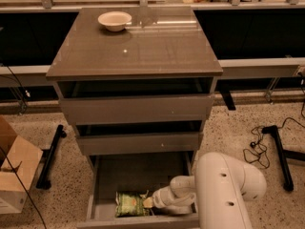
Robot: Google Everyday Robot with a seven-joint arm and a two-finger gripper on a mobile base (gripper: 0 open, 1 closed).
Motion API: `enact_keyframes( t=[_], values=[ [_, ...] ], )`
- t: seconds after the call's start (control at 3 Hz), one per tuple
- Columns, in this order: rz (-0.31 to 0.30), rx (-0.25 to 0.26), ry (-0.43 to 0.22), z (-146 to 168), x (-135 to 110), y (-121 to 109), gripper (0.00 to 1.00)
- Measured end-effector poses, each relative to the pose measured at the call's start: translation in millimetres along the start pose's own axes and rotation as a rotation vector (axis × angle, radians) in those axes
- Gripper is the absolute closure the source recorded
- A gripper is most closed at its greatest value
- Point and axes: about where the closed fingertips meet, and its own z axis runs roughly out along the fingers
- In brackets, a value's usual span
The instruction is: Pick green jalapeno chip bag from bottom drawer and place on counter
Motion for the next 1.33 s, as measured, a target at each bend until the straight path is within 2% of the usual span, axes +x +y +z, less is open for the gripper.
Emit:
enact_keyframes(
  t=[0.33,0.67,1.0,1.33],
  values=[
    [-0.040,0.007,-0.071,-23,-13,16,1.00],
    [-0.200,-0.035,-0.222,-103,-53,65,1.00],
    [-0.332,-0.093,-0.301,-167,-76,102,1.00],
    [-0.587,-0.126,-0.441,-294,-102,165,1.00]
  ],
)
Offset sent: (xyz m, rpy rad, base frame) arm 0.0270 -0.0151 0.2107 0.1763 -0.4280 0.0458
